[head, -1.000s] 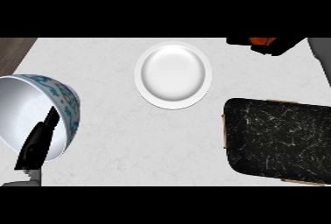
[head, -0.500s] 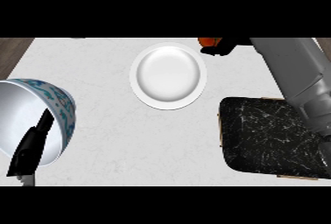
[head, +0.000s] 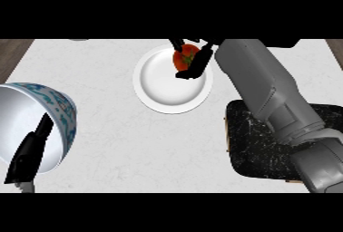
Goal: Pick the tomato from the tray and place it in the plate
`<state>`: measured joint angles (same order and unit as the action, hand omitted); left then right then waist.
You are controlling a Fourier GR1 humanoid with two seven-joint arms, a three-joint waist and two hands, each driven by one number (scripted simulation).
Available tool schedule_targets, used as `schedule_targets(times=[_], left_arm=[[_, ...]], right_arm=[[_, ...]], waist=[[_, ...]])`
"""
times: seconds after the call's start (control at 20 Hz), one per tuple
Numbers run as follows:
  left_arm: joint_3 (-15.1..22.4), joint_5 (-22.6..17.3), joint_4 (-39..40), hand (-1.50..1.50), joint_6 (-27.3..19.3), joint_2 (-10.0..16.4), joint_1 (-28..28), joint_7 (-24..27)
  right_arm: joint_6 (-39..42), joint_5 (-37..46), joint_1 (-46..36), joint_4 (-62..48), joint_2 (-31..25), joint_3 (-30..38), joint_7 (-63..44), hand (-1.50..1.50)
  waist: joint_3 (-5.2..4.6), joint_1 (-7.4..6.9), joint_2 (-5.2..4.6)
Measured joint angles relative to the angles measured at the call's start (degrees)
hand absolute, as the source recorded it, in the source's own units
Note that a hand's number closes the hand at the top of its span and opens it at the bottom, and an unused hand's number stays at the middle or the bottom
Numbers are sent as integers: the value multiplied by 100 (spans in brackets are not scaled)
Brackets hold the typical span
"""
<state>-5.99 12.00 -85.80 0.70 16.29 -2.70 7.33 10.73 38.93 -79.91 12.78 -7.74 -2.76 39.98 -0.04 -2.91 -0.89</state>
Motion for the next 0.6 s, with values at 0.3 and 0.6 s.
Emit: schedule_targets(times=[0.3,0.6], left_arm=[[-14,-22,-123,0,57,10,57,-133],[57,38,5,0,61,-64,160,-72]], right_arm=[[-20,53,62,-335,527,-43,-319,150],[-235,-120,210,-640,715,79,-918,-150]], waist=[[0,-42,-14],[-1,-121,-51]])
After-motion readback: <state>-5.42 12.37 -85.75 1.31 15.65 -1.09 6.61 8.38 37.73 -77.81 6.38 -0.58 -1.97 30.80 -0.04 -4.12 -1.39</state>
